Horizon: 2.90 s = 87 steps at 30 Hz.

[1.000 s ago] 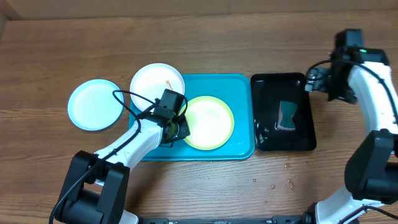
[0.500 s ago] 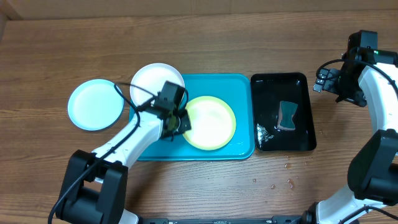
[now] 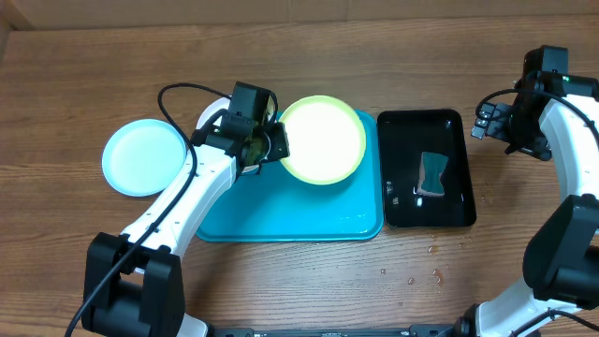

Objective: Clean dirty plates on tray and stack at the side
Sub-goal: 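Lift the yellow plate with the left gripper toward the black tray, then tilt the yellow plate over the black tray with the left gripper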

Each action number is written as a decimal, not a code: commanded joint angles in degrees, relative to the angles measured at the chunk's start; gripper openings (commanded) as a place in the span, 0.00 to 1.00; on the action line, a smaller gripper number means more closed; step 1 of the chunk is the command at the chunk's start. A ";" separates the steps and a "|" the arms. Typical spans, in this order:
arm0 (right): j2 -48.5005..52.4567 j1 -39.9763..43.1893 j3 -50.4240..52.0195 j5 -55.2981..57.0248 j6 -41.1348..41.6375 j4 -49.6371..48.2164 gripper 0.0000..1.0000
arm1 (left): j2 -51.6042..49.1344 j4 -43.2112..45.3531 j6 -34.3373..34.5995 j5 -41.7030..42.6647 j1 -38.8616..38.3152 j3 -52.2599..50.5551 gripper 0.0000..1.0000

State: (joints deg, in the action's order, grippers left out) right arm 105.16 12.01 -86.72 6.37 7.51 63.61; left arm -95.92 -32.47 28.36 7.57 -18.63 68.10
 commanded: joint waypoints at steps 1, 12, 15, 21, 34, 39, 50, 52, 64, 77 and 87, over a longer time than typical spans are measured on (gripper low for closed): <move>-0.57 0.22 -0.66 0.00 0.15 -0.31 1.00 | -0.28 1.57 -0.33 6.29 -0.50 1.55 0.04; -0.57 0.22 -0.66 0.00 0.15 -0.33 1.00 | -0.31 6.54 1.38 8.98 -3.89 1.55 0.04; -0.57 0.22 -0.66 0.00 0.15 -0.33 1.00 | -0.31 7.78 1.46 8.98 -5.16 1.55 0.04; -0.57 0.22 -0.66 0.00 0.15 -0.33 1.00 | -0.31 9.79 1.44 6.71 -8.63 1.55 0.04; -0.57 0.22 -0.66 0.00 0.15 -0.33 1.00 | -0.31 9.68 -1.79 -10.93 -18.62 5.07 0.04; -0.57 0.22 -0.66 0.00 0.15 -0.33 1.00 | -0.31 7.93 -4.94 -18.78 -21.99 7.96 0.04; -0.57 0.22 -0.66 0.00 0.15 -0.31 1.00 | -0.31 7.02 -14.51 -37.66 -29.38 12.74 0.04; -0.57 0.22 -0.66 0.00 0.15 -0.31 1.00 | -0.31 7.10 -16.52 -40.85 -30.77 13.60 0.04; -0.57 0.22 -0.66 0.00 0.15 -0.31 1.00 | -0.31 17.35 -34.27 -57.88 -40.65 14.21 0.04; -0.57 0.22 -0.66 0.00 0.15 -0.31 1.00 | -0.35 28.46 -52.24 -68.22 -45.13 14.21 0.04; -0.57 0.22 -0.66 0.00 0.15 -0.31 1.00 | -0.35 28.22 -49.70 -68.13 -45.16 14.21 0.04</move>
State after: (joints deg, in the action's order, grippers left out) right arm 105.16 12.01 -86.72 6.35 7.51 63.61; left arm -95.94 -4.62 -22.94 -59.18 -63.57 80.84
